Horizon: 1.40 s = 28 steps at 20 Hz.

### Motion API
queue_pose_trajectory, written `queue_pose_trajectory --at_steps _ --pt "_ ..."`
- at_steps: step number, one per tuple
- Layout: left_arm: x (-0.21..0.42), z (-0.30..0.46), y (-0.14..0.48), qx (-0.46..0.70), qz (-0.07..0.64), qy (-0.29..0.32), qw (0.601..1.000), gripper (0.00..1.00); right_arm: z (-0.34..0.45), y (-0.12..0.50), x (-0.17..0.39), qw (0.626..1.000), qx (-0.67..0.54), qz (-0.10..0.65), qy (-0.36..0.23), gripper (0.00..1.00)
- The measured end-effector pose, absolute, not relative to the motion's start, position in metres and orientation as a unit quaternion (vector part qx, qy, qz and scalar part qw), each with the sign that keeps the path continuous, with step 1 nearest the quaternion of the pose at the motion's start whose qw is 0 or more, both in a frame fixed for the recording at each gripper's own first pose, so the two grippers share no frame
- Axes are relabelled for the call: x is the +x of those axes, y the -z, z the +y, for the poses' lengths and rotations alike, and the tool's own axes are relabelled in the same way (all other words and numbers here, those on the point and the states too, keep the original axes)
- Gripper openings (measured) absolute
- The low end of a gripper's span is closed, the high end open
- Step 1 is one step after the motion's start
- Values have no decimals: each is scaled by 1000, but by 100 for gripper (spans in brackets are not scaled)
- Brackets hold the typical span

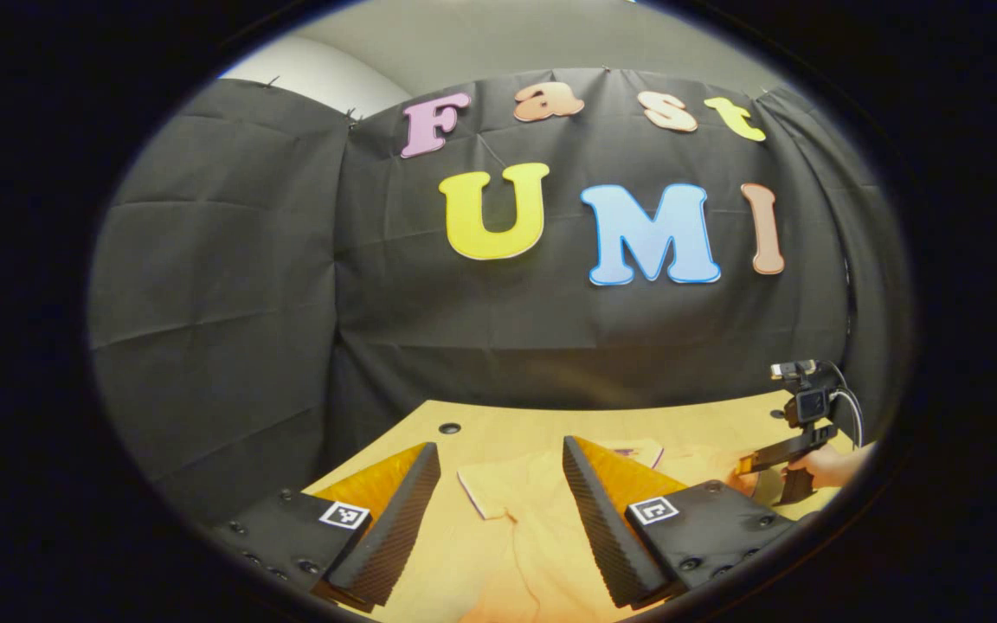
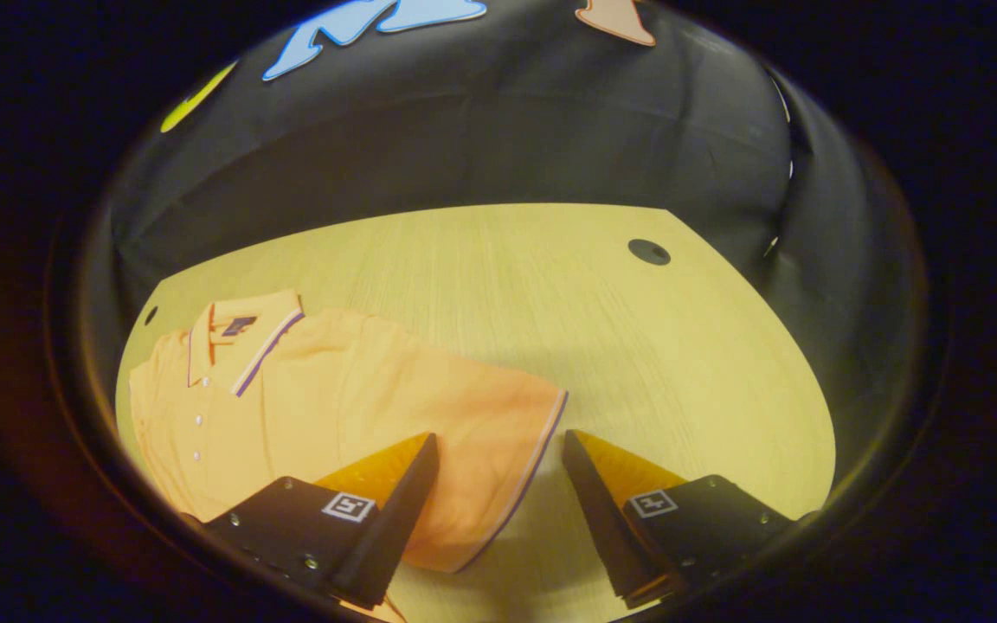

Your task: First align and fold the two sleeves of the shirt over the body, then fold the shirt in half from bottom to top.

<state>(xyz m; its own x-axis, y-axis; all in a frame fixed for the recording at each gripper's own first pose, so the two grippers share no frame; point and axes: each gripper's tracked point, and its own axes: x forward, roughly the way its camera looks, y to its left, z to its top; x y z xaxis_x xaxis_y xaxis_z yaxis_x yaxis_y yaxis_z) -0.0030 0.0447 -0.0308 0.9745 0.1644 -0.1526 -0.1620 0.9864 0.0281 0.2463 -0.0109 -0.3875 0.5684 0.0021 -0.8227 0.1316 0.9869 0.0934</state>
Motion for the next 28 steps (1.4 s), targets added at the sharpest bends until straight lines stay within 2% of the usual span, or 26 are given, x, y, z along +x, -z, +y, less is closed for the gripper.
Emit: queue_pose_trajectory --at_steps 1,3,4,5,6,9,10,11,12,21,28 --pt "-3 45 32 7 78 -83 993 93 -10 388 246 883 73 462 38 87" --pt "-4 46 32 8 80 -85 993 93 -10 388 248 884 77 460 37 72" --pt "-5 46 32 8 80 -85 993 93 -9 388 248 883 81 461 37 52" --pt "-5 46 32 7 80 -86 993 93 -11 388 248 882 86 461 38 49" --pt "-5 45 32 6 80 -86 993 93 -11 387 249 882 93 461 39 24" --pt "-7 43 34 -5 83 -87 993 93 -12 388 250 880 103 461 41 22" --pt "-8 42 34 -10 85 -87 993 93 -12 386 249 880 103 461 41 2" --pt "-9 41 35 -15 86 -90 992 94 -10 386 249 882 99 459 38 6" --pt "-9 40 36 -20 88 -91 992 93 -9 384 249 885 90 457 33 3" --pt "-13 35 39 -49 94 -106 989 94 28 312 260 926 24 375 -22 2" --pt "-14 35 38 -50 90 -110 988 94 86 296 261 930 -11 357 -87 2"
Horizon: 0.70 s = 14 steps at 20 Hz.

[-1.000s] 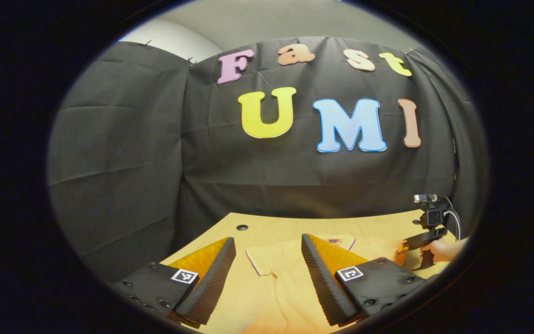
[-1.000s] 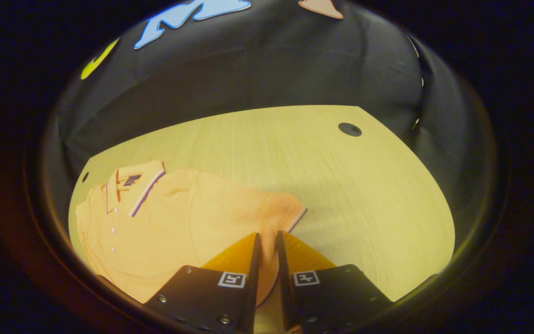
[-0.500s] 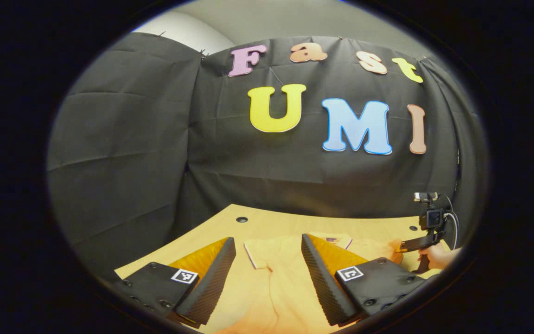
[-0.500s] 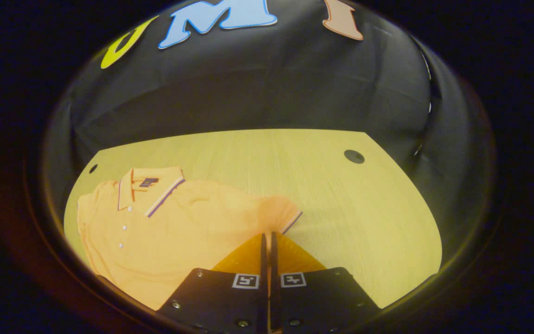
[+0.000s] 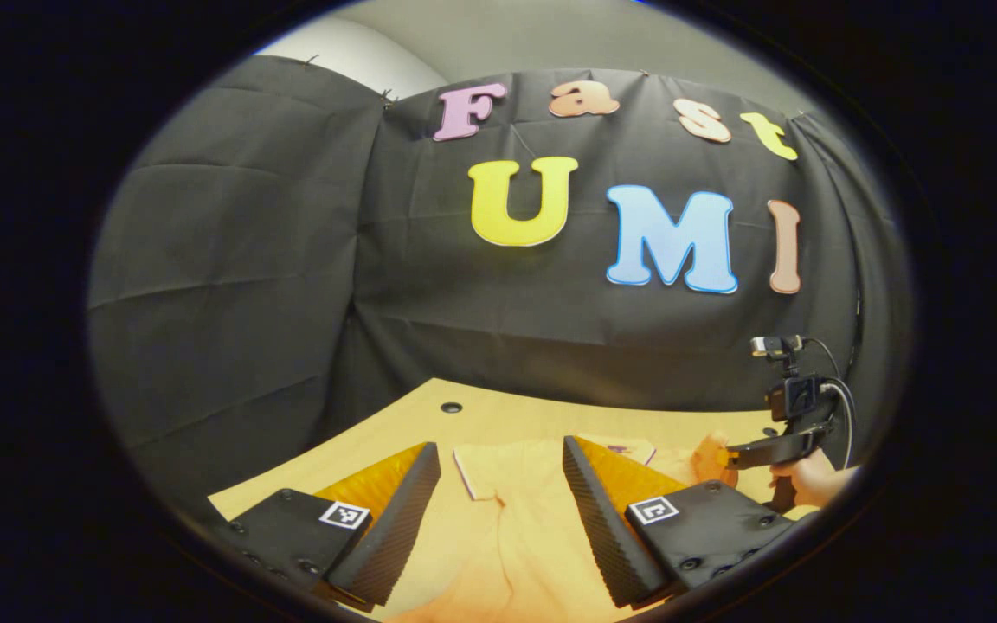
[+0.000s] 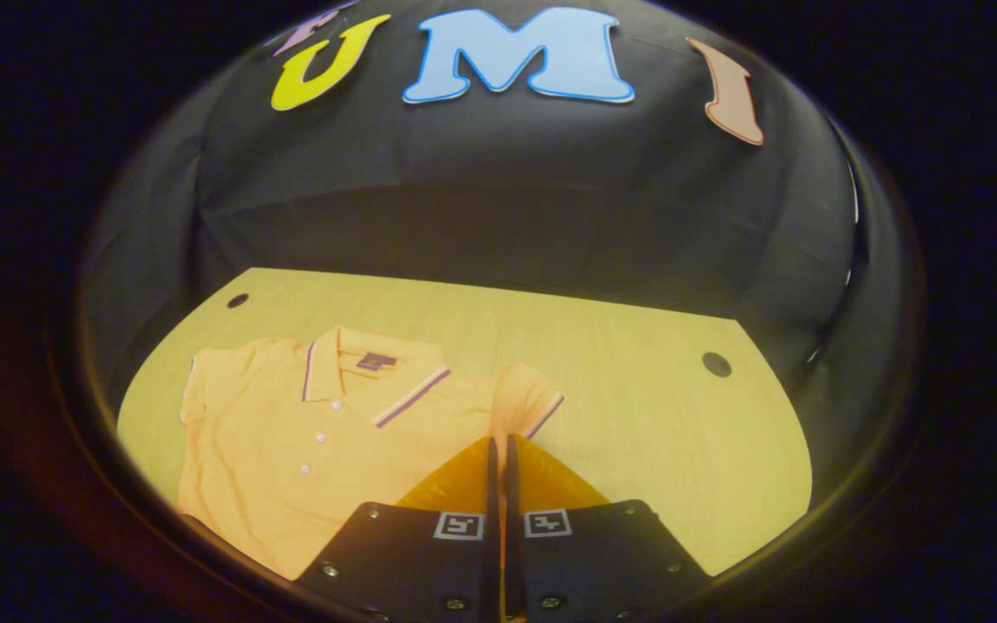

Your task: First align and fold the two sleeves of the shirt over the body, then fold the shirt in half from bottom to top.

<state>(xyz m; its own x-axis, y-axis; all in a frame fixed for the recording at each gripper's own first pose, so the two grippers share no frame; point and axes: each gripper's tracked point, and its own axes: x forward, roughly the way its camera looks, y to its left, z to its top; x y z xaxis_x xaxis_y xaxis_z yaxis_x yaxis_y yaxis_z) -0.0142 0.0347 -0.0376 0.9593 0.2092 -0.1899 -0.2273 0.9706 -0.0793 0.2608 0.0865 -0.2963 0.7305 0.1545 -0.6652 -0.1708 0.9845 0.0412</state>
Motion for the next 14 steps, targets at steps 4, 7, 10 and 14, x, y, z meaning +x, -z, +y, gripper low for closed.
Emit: queue_pose_trajectory --at_steps 4,7,10,14 --pt "-15 39 38 -49 90 -121 987 93 112 304 259 923 -17 365 -116 2" --pt "-17 41 40 -51 92 -130 986 94 128 316 256 913 -29 382 -139 2" --pt "-18 43 41 -55 94 -138 984 93 140 331 251 901 -39 401 -159 5" --pt "-19 41 43 -65 97 -142 983 93 148 343 248 890 -39 420 -173 7"
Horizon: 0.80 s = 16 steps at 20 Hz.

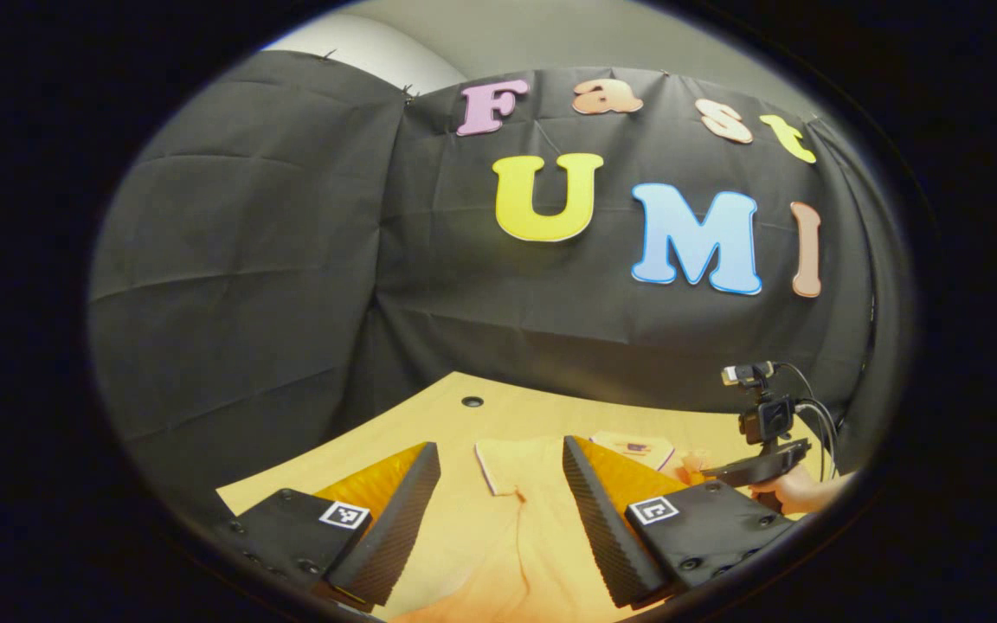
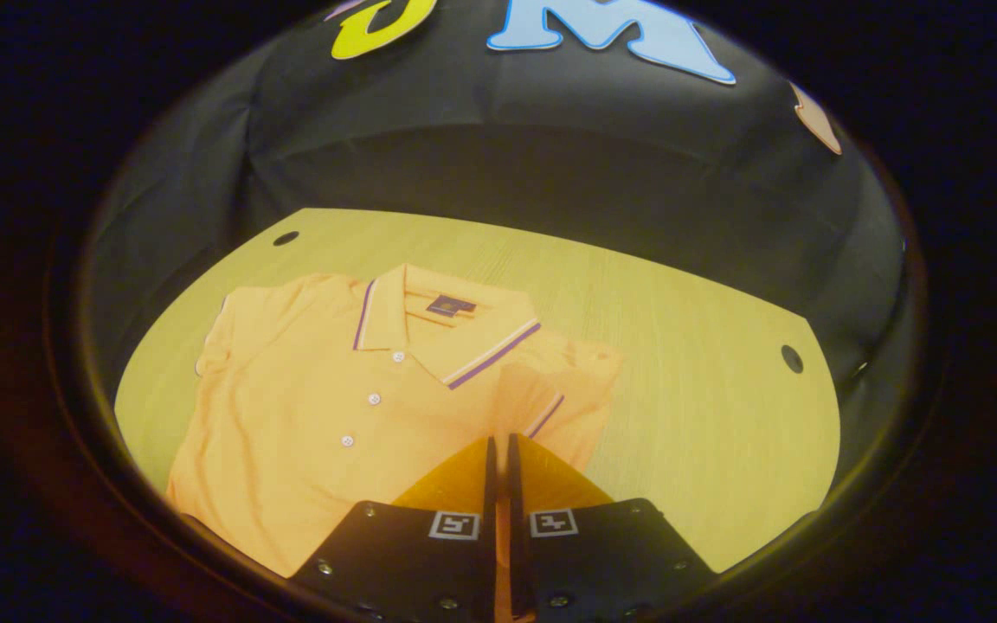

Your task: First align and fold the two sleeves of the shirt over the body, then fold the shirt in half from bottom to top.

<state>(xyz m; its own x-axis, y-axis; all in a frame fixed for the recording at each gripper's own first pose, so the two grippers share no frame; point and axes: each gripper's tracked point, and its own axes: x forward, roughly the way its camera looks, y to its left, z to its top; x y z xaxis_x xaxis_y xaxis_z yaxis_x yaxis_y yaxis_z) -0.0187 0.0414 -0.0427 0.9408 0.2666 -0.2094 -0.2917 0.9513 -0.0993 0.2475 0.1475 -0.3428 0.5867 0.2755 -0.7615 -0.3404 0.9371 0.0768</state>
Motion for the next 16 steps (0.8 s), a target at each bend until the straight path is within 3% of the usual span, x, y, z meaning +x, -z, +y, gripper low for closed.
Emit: queue_pose_trajectory --at_steps 5,7,10,13,14,16 --pt "-14 40 44 -69 94 -137 984 94 151 343 242 883 -41 429 -184 9" --pt "-12 42 44 -65 94 -133 984 94 156 341 239 881 -33 432 -190 15" --pt "-9 40 44 -64 95 -121 986 94 159 334 236 880 -29 433 -192 31" --pt "-5 36 46 -60 99 -103 988 94 158 322 230 883 -26 428 -191 52" --pt "-5 35 46 -60 100 -95 989 94 158 318 228 885 -23 425 -188 64" --pt "-1 32 48 -62 104 -82 989 93 157 304 223 891 -16 415 -180 67"
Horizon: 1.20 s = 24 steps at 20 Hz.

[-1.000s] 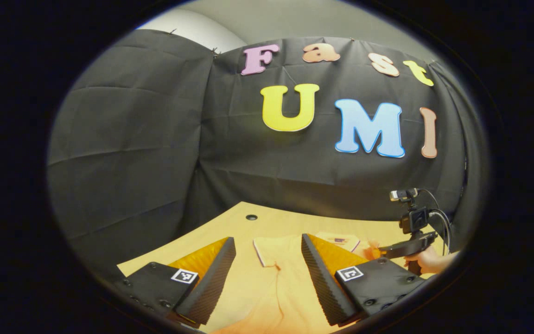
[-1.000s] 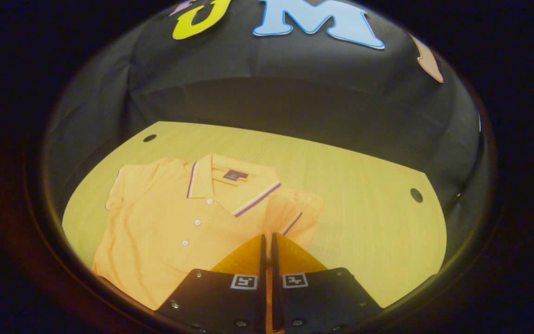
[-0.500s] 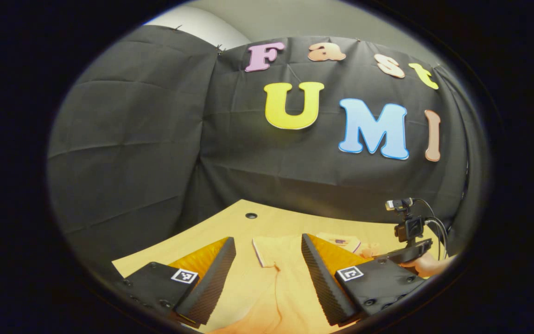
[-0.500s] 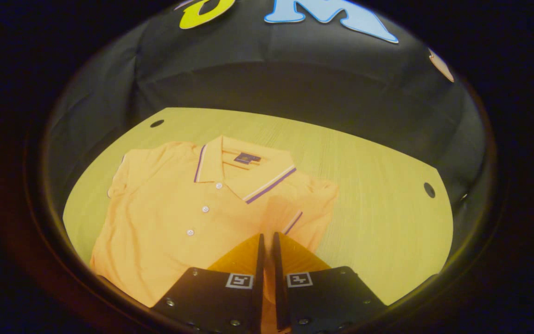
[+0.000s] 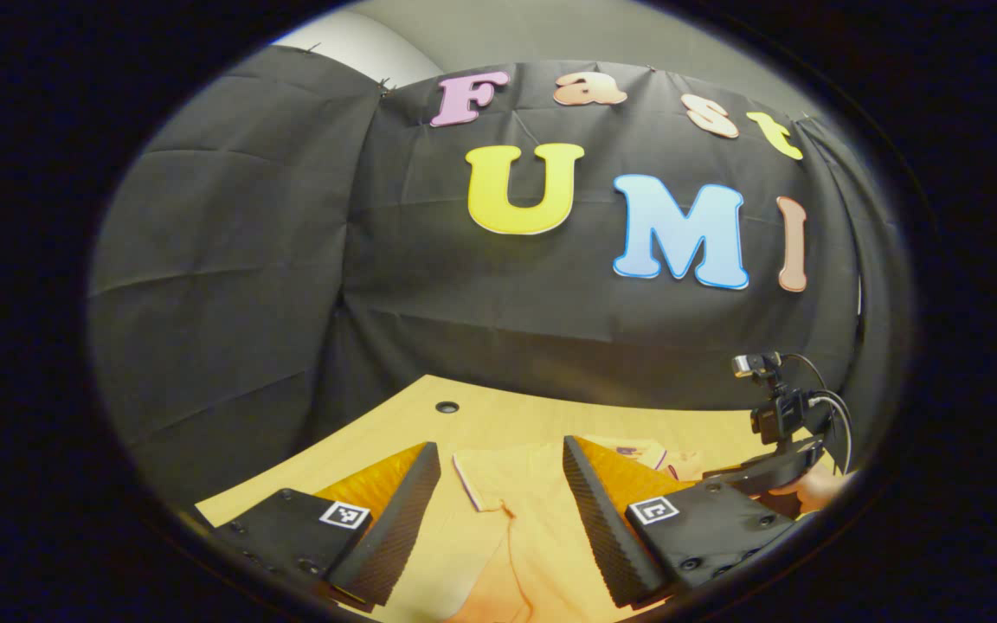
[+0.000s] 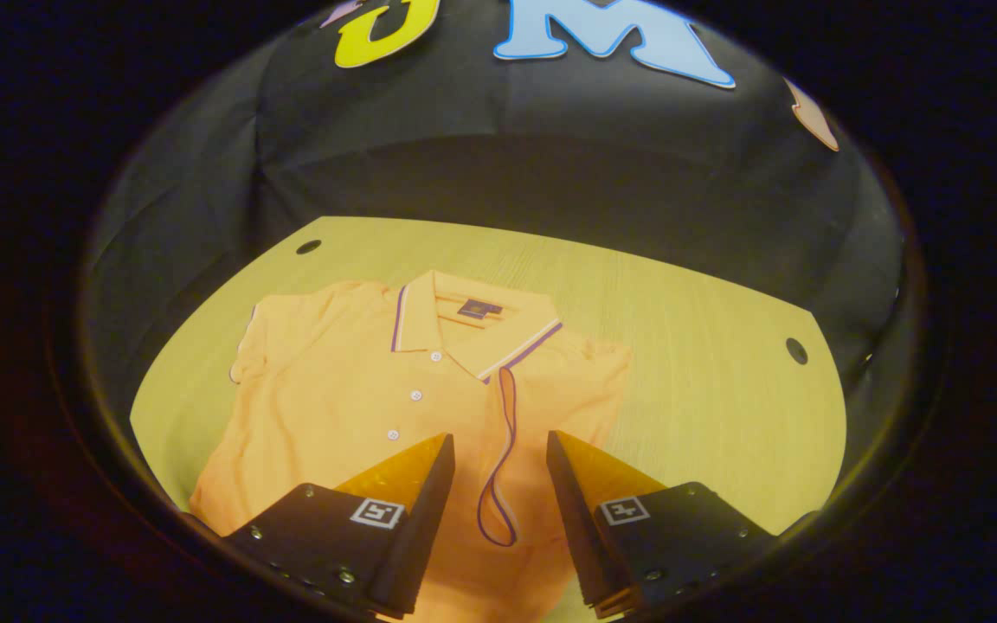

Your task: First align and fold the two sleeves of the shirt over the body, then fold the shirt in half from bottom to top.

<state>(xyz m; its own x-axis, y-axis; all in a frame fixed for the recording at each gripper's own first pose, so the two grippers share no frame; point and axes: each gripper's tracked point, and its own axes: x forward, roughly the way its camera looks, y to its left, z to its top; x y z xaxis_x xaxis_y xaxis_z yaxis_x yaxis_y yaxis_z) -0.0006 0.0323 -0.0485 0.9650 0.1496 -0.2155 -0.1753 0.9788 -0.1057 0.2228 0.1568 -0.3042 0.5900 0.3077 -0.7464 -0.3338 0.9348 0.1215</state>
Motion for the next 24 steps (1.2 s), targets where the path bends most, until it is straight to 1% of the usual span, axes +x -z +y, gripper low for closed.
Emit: queue_pose_trajectory --at_steps 1,2,3,4,7,8,15,21,24 --pt "0 31 50 -64 106 -77 989 93 159 296 220 894 -8 410 -180 68" --pt "1 30 51 -65 108 -73 989 94 158 287 215 897 -3 406 -175 83" --pt "2 30 51 -65 108 -70 990 94 157 278 213 901 1 398 -171 88" --pt "4 29 52 -66 109 -67 990 94 157 268 209 905 6 390 -168 91" --pt "7 29 59 -67 121 -58 989 94 158 232 198 920 14 360 -155 92" --pt "8 30 61 -67 126 -56 988 94 159 220 194 925 16 349 -150 95" --pt "12 33 80 -64 164 -37 984 94 164 151 160 949 43 294 -101 95" --pt "13 38 98 -59 200 -34 977 93 158 132 129 954 40 289 -66 95" --pt "10 42 108 -65 221 -51 972 94 159 129 113 954 48 290 -60 95"
